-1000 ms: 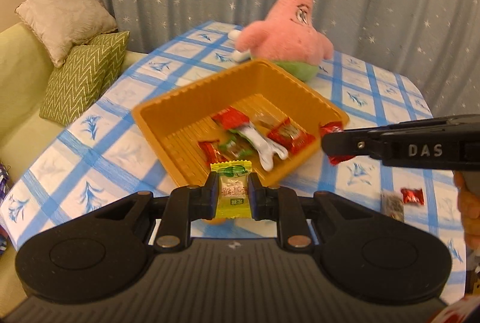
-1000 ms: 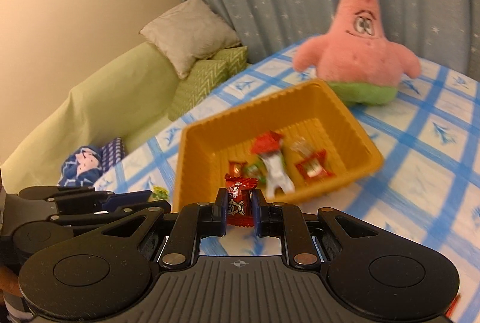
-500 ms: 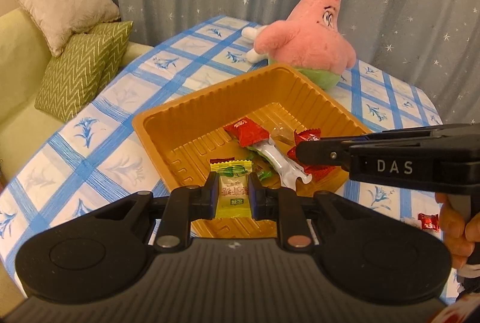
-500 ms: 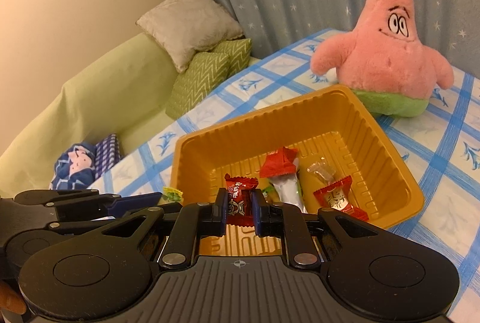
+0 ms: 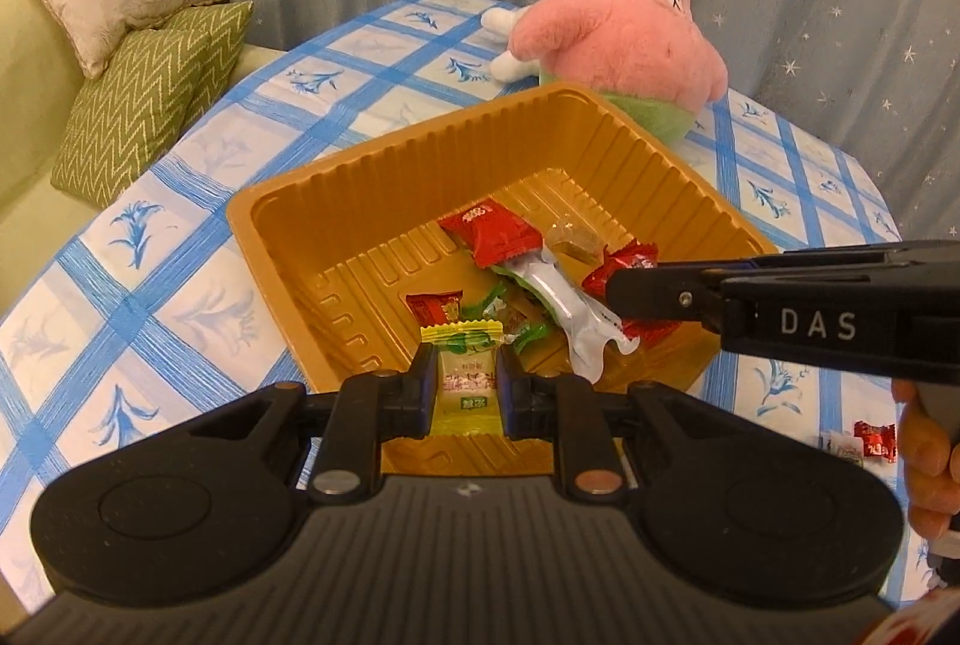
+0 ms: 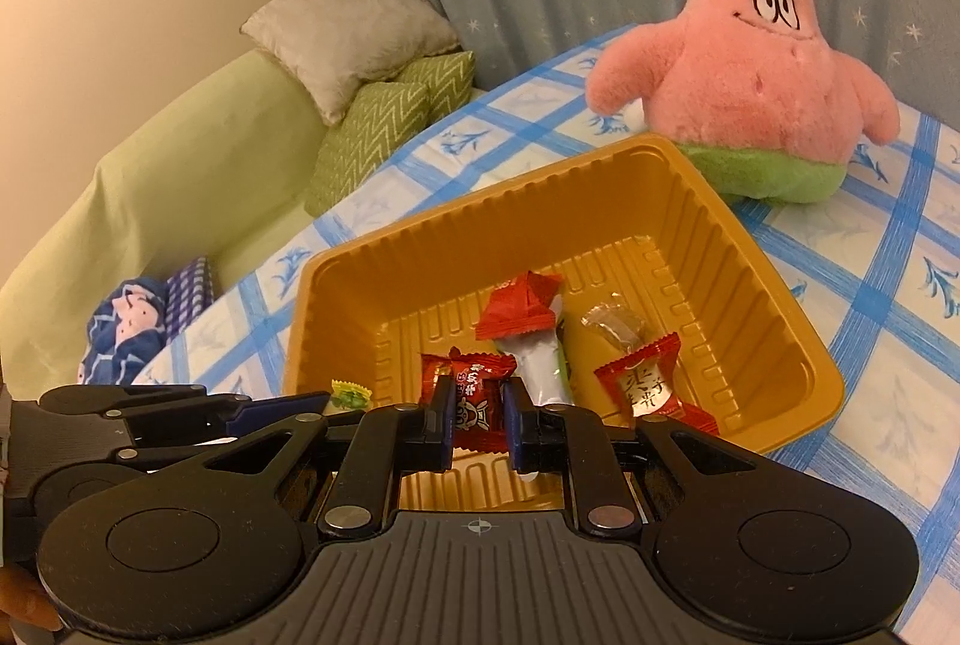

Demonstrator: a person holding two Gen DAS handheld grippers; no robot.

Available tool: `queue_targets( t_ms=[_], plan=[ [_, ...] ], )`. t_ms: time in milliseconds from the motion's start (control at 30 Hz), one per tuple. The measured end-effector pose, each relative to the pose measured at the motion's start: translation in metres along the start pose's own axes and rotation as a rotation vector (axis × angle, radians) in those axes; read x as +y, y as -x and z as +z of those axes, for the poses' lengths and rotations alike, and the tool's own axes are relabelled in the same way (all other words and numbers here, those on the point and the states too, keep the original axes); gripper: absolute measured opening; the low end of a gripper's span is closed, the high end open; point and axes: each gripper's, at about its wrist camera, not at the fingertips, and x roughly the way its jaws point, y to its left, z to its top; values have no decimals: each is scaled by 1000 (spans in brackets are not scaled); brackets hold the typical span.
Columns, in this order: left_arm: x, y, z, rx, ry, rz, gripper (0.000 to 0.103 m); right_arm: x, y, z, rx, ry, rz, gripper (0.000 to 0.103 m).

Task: Organize snacks
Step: 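Open the left tool to drop the yellow-green candy into the tray, then open the right tool to drop the red packet into the tray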

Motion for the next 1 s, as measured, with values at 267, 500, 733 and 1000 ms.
queue_targets(
  t_ms=[267,500,733,1000],
  plan=[
    [1,-3,3,2,5,-2,19,-7,-3,1,5,-9,-1,17],
    [4,4,3,-3,6,-5,19,-9,-4,1,5,-11,1,17],
    [8,10,4,-10,15,0,19,-5,-10,1,23,-3,6,17],
    [11,14,2,-16,22,2,20,2,-14,1,19,13,21,17]
  ],
)
